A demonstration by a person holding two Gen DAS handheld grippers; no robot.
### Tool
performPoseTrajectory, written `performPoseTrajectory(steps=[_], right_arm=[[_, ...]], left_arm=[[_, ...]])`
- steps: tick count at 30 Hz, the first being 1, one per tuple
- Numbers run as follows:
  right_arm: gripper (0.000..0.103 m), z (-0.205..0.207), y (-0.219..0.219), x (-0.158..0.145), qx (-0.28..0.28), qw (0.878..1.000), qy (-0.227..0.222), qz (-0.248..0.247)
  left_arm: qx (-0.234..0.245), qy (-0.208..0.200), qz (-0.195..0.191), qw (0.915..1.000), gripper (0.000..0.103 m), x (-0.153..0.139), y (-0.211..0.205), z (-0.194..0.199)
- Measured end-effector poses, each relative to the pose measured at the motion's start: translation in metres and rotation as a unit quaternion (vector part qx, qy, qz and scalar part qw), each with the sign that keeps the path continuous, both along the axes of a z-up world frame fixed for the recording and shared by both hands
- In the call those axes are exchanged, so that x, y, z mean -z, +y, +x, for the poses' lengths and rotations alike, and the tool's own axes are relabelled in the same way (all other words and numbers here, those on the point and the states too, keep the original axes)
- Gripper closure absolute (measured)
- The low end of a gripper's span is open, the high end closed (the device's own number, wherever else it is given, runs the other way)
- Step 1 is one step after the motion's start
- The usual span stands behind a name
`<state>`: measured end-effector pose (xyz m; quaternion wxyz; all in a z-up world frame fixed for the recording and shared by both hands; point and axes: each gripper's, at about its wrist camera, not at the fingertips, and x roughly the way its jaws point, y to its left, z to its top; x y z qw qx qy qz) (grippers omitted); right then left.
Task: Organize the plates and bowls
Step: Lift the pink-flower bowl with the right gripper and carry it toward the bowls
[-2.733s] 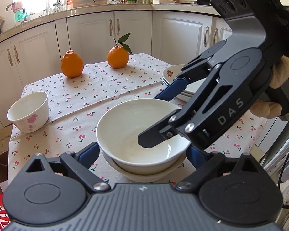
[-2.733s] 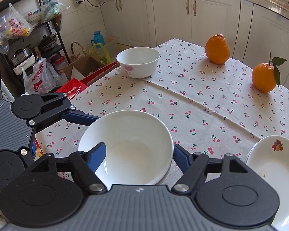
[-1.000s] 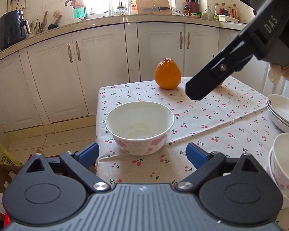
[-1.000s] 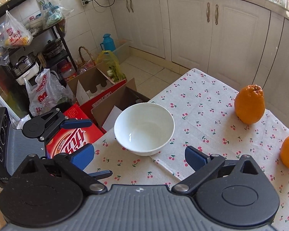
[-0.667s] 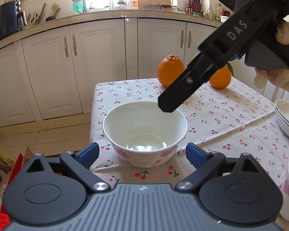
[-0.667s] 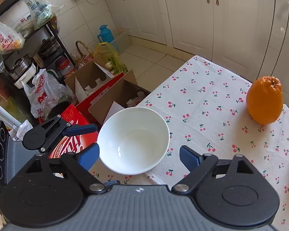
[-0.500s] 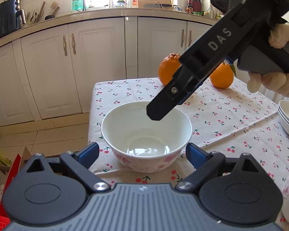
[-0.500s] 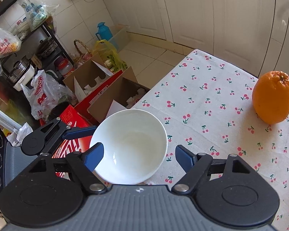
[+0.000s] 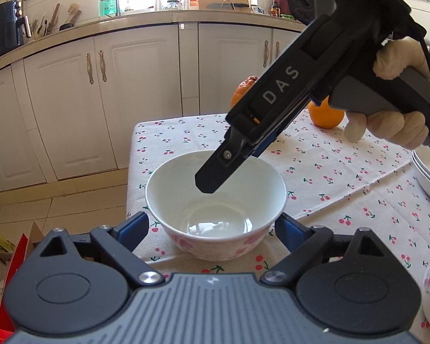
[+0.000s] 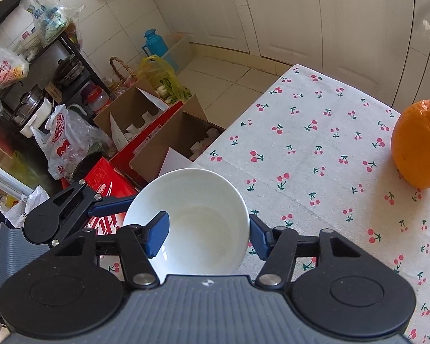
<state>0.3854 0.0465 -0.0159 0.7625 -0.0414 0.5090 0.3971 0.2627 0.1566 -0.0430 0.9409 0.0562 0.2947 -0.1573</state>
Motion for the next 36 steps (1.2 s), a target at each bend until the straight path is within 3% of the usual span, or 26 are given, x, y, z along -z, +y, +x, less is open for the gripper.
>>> performPoseTrajectory(steps=[20,36], right_arm=[[0.039,-0.011,-0.004,-0.005,-0.002,1.0,-0.004,-0.004],[0.039,-0.078,-0.044,-0.049,-0.01,0.999,-0.035,0.012]], left_arm=[[0.009,0.006,-0.002,0.9999,0.013,-0.007,-0.005,-0.006],[0.023,-0.007,0.014,0.9996,0.013,-0.05,-0.037,-0.066]])
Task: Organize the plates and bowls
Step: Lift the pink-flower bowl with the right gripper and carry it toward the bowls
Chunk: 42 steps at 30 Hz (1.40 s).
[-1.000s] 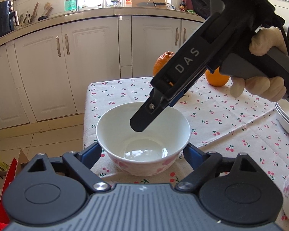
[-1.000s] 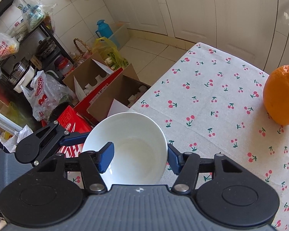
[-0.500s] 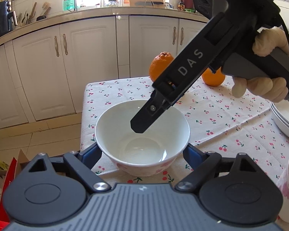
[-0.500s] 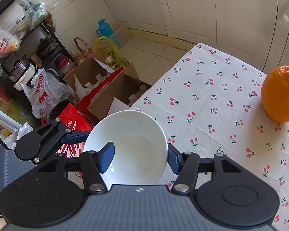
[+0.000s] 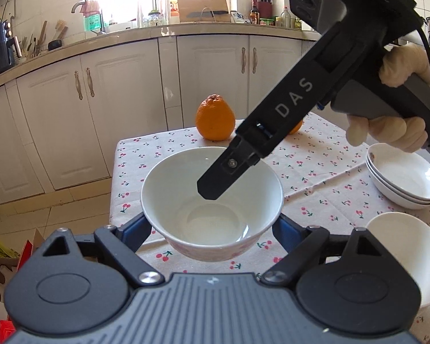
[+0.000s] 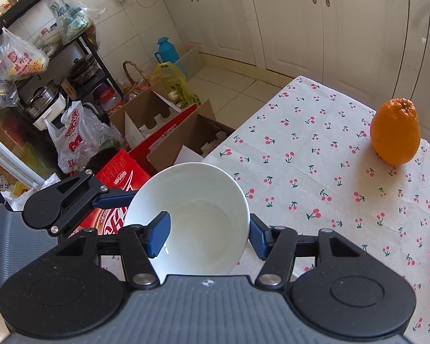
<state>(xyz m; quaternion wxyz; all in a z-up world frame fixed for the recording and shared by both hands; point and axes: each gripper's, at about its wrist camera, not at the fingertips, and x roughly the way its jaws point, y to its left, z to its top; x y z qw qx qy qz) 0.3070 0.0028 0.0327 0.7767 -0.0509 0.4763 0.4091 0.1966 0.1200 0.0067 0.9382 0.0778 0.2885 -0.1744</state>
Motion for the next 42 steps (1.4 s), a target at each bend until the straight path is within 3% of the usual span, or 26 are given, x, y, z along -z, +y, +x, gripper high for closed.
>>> performPoseTrajectory(steps=[22,42], right_arm=[[0.039,-0.1,-0.071,-0.024,0.011,0.999,-0.017,0.042],[0.039,-0.143,-0.127,-0.012,0.048,0.998,-0.028,0.042]], left_arm=[[0.021,-0.006,-0.007,0.9997,0.013,-0.033,-0.051,-0.088],[0.058,0.021,-0.027,0.9977,0.012,-0.022,-0.093,-0.111]])
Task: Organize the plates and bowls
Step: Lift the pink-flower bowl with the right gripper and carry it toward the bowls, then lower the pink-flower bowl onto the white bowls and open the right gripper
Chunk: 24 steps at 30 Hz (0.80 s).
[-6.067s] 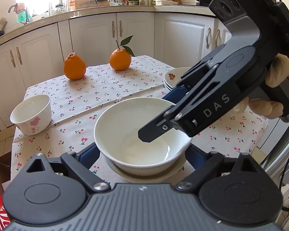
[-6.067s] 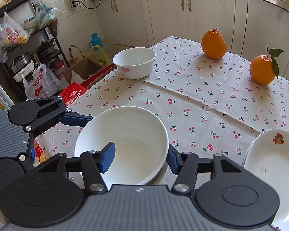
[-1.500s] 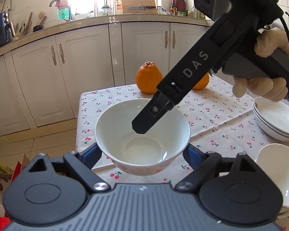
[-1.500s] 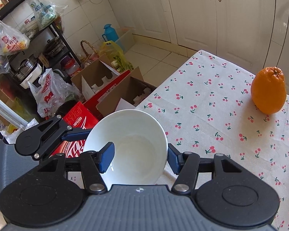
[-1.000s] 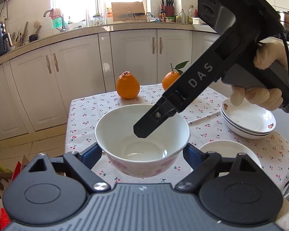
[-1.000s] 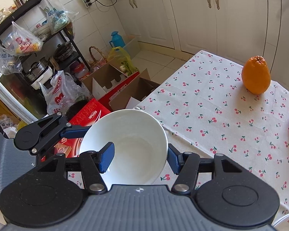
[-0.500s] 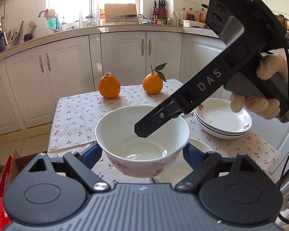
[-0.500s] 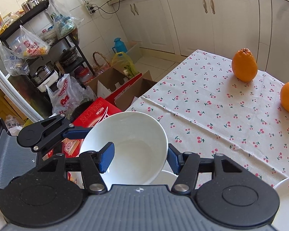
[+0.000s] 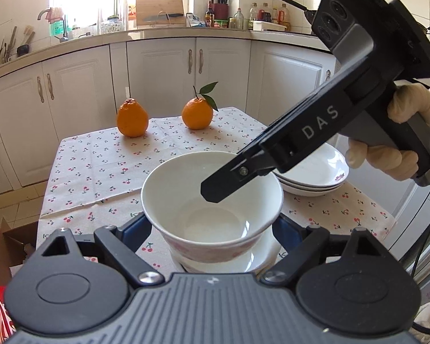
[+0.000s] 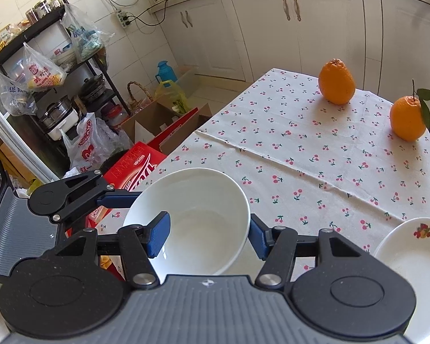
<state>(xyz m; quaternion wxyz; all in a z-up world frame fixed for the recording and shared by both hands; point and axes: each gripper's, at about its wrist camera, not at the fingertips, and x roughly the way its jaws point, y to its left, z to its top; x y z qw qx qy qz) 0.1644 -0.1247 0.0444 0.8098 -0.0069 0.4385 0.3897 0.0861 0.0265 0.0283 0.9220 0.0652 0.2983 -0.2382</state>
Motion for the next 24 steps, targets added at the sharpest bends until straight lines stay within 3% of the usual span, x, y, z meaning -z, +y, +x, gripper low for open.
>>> performPoseTrajectory(steps=[24], right_arm=[[0.039,-0.002,-0.007,0.025,0.007,1.0,0.009,-0.012]], left_arm=[[0.008,0.036,0.002,0.9993,0.012,0.017,-0.011,0.007]])
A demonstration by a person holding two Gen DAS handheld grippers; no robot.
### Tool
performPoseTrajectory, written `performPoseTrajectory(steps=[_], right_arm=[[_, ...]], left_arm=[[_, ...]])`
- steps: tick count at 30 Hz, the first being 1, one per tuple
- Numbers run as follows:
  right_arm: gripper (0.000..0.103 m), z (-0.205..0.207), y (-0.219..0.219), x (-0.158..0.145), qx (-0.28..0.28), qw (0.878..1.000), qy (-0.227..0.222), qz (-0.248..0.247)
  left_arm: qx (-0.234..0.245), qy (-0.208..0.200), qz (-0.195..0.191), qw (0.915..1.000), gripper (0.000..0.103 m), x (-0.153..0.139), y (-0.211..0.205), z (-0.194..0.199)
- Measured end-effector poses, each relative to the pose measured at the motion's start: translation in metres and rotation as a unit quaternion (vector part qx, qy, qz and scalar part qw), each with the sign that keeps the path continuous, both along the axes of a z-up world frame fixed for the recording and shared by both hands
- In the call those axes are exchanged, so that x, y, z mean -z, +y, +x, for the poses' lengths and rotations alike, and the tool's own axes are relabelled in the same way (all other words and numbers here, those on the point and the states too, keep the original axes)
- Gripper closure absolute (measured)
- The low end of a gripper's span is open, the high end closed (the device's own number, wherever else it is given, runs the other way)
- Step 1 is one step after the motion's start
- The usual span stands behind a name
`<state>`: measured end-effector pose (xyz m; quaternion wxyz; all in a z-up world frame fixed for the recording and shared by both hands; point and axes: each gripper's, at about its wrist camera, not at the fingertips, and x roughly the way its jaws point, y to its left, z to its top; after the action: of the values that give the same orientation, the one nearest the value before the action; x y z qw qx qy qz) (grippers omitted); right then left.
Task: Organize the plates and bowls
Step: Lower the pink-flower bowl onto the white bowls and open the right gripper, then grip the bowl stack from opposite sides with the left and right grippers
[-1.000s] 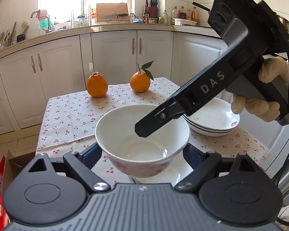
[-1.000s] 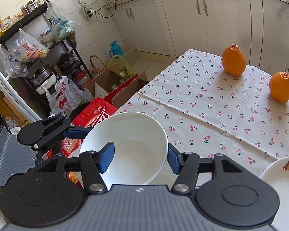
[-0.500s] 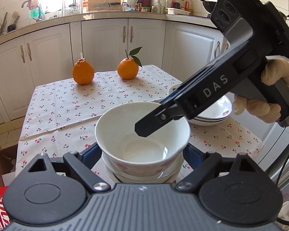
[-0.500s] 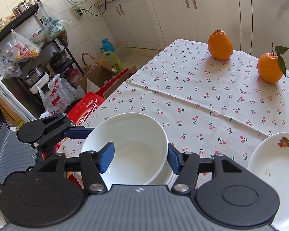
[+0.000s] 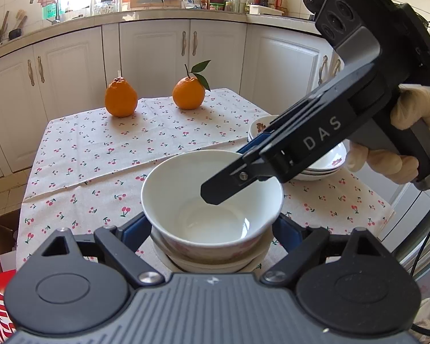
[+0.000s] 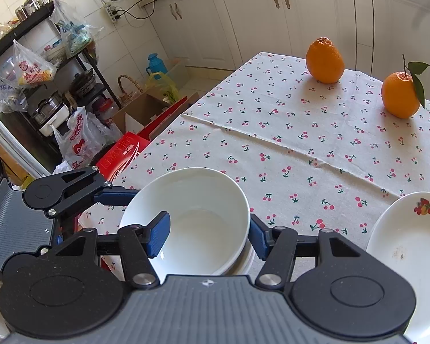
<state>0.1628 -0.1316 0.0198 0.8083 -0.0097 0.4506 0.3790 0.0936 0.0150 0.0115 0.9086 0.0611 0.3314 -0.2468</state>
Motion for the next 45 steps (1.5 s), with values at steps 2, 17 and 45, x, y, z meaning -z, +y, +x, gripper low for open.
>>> performPoseTrajectory(steps=[2,17,45], right_arm=[[0.038,-0.001,0.0,0.0,-0.002,1.0,-0.004,-0.002],[0.009,-0.016,-0.009,0.002,0.015,0.998,-0.058,-0.023],[0.0,-0.066,0.008,0.052,-0.098,0.974,-0.138,-0.151]], left_arm=[[0.001,-0.001,0.002,1.0,0.012,0.001,0.001,0.0],[0.021,-0.01,0.001,0.9997,0.005,0.0,0.011,-0.01],[0.111,0.035,0.096,0.9885,0.003,0.04,0.031,0.008]])
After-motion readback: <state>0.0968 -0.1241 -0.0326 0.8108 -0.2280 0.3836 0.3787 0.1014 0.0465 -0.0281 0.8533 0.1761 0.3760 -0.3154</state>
